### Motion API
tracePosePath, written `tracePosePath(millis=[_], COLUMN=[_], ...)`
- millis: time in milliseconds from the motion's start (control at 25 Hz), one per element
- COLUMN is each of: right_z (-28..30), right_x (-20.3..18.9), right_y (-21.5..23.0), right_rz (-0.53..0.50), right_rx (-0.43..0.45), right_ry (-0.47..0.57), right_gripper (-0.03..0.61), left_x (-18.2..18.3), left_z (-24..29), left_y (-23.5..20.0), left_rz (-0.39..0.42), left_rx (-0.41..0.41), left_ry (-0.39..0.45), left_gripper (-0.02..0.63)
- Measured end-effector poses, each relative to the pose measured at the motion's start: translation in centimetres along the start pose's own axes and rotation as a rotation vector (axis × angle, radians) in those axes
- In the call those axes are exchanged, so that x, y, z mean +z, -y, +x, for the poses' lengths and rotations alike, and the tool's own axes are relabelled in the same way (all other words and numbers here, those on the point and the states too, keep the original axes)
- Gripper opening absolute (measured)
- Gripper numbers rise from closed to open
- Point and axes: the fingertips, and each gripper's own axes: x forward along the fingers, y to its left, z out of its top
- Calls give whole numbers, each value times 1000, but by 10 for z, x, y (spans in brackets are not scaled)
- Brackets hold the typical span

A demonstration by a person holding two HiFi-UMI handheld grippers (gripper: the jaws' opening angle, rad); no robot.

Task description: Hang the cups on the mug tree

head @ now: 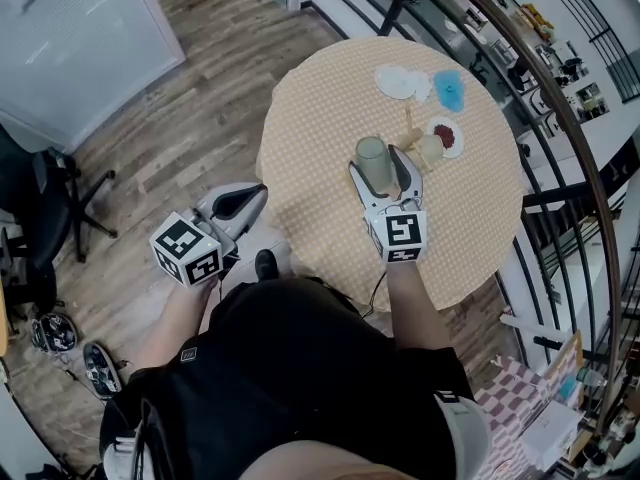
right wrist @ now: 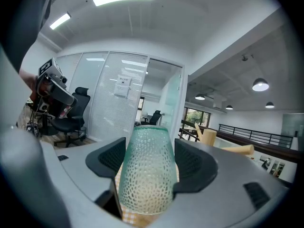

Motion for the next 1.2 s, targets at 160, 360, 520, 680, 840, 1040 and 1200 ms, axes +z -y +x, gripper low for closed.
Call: tracePosePath(millis=[160, 360, 520, 680, 840, 1040, 1200], right_z=[0, -2, -4, -6, -8, -10, -11], right_x=[-7, -13, -14, -16, -21, -14, -9], right_y=[3, 3, 1, 3, 6, 11, 19], right_rz=[-3, -11, -17, -25, -12, 1, 18], right_rx=[-13, -17, -18, -21, -25, -28, -42], right_ry=[-12, -29, -35, -49, -63, -48, -26], right_gripper=[330, 328, 328, 328, 328, 328, 328], left_x=[-2, -5, -7, -9, -10, -7, -8], left_z=[1, 0, 0, 3, 7, 12, 15], left_y=[-1, -2, -3, -5, -5, -5, -5], left_rz=[-2, -12, -21, -30, -32, -29, -27], left_rx=[1, 0, -5, -9, -17, -25, -26], left_ry=[-6, -11, -17, -25, -27, -26, -25], left_gripper=[6, 6, 6, 6, 6, 6, 6])
